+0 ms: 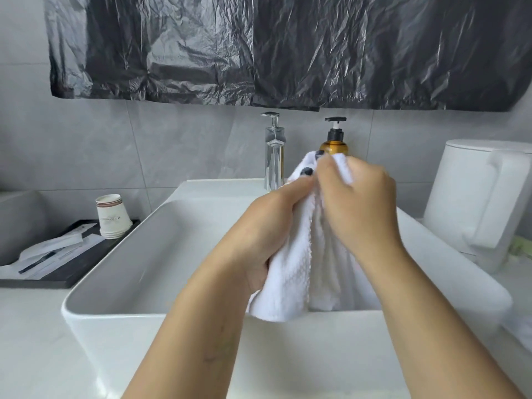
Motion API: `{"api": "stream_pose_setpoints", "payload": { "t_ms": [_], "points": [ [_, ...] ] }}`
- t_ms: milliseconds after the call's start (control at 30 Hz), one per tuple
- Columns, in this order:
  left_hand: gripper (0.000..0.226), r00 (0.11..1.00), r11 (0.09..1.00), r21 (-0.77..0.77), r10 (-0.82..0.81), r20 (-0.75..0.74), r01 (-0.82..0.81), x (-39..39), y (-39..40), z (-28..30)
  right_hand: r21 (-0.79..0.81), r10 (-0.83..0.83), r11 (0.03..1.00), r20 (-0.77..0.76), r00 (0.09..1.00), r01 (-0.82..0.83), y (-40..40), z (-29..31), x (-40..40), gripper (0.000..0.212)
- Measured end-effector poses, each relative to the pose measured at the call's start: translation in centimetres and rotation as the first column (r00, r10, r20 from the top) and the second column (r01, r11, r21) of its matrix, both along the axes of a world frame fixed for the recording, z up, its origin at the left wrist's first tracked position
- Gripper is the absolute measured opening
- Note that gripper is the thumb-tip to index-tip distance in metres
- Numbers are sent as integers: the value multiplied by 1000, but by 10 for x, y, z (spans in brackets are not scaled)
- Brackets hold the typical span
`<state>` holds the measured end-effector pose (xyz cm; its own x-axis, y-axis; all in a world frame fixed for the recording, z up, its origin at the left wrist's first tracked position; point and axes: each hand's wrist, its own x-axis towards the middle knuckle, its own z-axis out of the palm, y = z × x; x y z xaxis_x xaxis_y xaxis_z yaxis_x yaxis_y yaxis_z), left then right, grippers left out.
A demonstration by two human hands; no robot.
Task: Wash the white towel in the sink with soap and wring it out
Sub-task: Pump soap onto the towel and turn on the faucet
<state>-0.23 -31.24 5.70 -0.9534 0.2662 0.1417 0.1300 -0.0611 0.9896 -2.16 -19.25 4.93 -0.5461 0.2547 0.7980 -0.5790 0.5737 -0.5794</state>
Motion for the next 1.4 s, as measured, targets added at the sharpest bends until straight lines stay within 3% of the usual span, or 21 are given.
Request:
{"api": "stream_pose_setpoints", "payload": {
  "t_ms": [100, 167, 233, 333, 367, 433, 500, 633, 800, 1000, 1067, 1167, 1267, 1400],
  "points": [
    [42, 979, 980, 128, -170, 115, 155, 5, -14, 0, -30, -33, 999, 76, 997, 36, 7, -3, -3, 52],
    [36, 993, 983, 159, -103, 59, 93, 3, -18, -1, 6, 6, 1000, 11, 1000, -6, -9, -5, 8, 50],
    [26, 992, 986, 111, 124, 10, -124, -10, -24, -7, 104, 76, 992, -71, 995, -69, -36, -9, 27, 39],
    [18, 957, 924, 249, 279, 82, -291, -24, -27, -17, 298, -11, 951, -235, 972, 83, -62, -16, 43, 29],
    [28, 951, 918, 250, 299, 75, -308, -19, -26, -17, 296, -30, 949, -262, 965, 110, -63, -17, 43, 30],
    [44, 983, 947, 267, 170, 63, -181, -5, -22, -13, 265, -28, 959, -275, 961, 104, -56, -15, 35, 31],
    [42, 992, 957, 290, -14, 125, -23, 4, -13, -2, 229, -10, 971, -228, 974, 64, -46, -6, 23, 37],
    [42, 984, 958, 285, -20, 175, -32, -2, -17, 1, 172, -16, 985, 6, 1000, 14, -22, 12, -13, 51],
    [26, 991, 986, 163, -51, 122, 31, -2, -25, 3, 138, -17, 990, 157, 988, -5, -6, 27, -36, 49],
    [47, 995, 958, -271, -75, 68, 91, 11, -41, -3, 320, -114, 943, 51, 992, 92, 6, 81, -45, 49],
    [52, 994, 940, -327, -70, 84, 94, 11, -40, -4, 332, -130, 936, 23, 991, 116, 7, 102, -47, 49],
    [39, 999, 985, -170, -17, 44, 24, 6, -39, -5, 310, -140, 940, -31, 990, 143, 3, 121, -48, 45],
    [26, 1000, 986, 168, -1, -12, 3, 6, -42, 0, 264, -166, 948, -59, 984, 175, -4, 110, -38, 46],
    [37, 996, 793, 606, -92, 7, 69, 11, -47, 11, 115, -107, 987, -48, 993, 112, -19, 57, -9, 51]
  ]
}}
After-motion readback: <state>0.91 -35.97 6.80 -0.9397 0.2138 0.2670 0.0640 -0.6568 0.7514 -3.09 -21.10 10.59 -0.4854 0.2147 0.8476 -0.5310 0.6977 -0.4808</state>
